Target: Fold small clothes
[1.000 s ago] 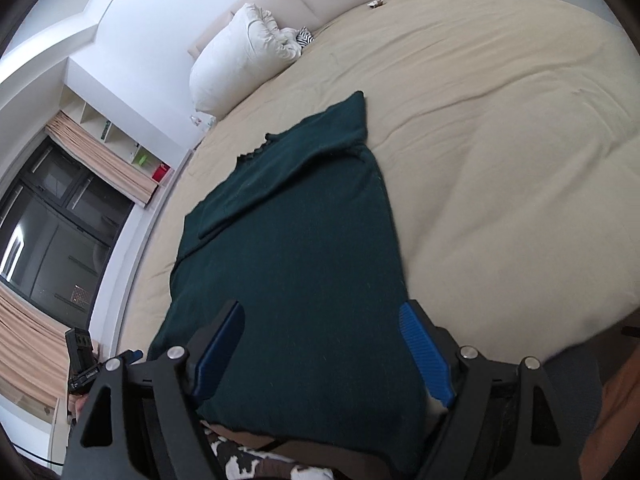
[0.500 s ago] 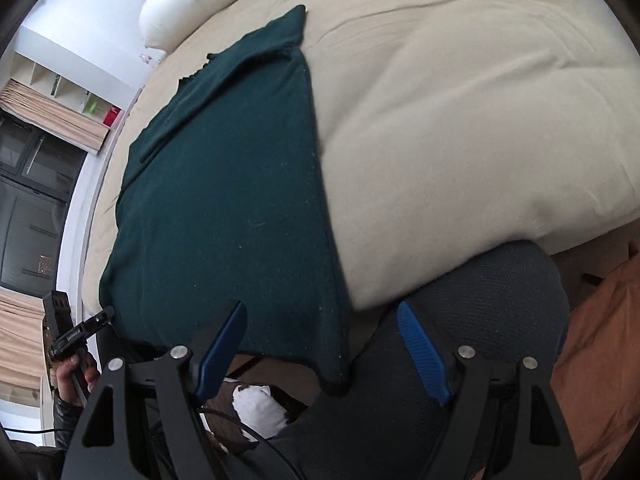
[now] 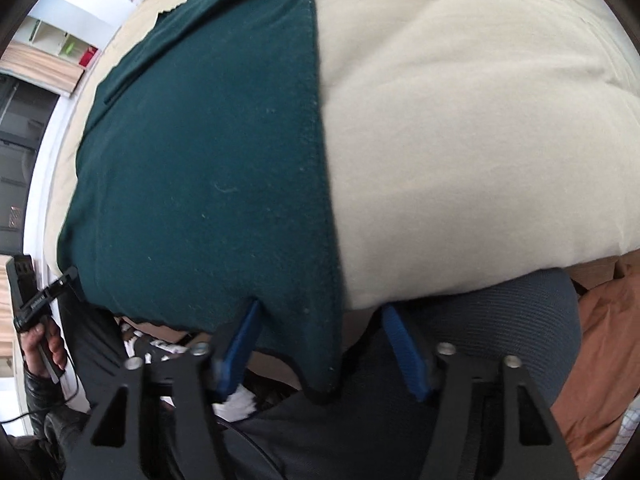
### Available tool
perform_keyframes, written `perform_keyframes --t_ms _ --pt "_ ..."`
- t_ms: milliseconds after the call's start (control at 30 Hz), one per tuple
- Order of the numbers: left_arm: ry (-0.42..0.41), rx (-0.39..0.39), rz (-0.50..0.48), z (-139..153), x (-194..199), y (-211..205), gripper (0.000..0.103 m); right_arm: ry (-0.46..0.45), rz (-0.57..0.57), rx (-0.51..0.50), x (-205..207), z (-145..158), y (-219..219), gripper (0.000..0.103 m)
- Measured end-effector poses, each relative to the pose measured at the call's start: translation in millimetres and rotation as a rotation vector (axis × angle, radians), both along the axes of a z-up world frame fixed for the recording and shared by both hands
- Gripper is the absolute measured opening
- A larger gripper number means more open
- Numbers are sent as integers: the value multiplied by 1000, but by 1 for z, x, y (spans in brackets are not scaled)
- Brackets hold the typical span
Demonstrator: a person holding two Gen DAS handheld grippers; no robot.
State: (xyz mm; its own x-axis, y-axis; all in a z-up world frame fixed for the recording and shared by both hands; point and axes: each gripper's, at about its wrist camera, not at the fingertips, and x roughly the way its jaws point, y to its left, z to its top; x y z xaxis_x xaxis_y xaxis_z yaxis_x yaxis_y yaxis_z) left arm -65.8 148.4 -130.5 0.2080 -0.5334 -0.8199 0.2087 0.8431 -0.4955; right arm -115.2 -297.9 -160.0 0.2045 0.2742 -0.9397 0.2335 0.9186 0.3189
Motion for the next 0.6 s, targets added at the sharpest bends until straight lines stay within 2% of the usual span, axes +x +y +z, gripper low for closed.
perform_keyframes --t_ms 33,100,167,200,233,267,367,600 --pt "2 0 -5 0 0 -1 26 1 6 9 -2 -1 0 50" --pt "6 -4 -7 0 -1 -1 26 7 16 31 -5 -3 0 27" --pt "7 -3 -10 0 -1 -1 26 8 23 45 -7 -7 2 14" --pt "7 -1 -13 0 -2 -2 26 2 17 52 -9 -8 2 12" --pt "9 -1 -19 0 -3 -3 23 -8 10 63 -10 -6 2 11" --pt "7 7 -27 0 -4 -4 14 -28 1 78 -13 -4 0 11" --pt "17 16 -56 -2 -10 -7 8 -95 -9 128 -23 5 -3 10" --pt "25 -32 -64 1 -18 -3 6 -234 -50 231 -36 27 -9 9"
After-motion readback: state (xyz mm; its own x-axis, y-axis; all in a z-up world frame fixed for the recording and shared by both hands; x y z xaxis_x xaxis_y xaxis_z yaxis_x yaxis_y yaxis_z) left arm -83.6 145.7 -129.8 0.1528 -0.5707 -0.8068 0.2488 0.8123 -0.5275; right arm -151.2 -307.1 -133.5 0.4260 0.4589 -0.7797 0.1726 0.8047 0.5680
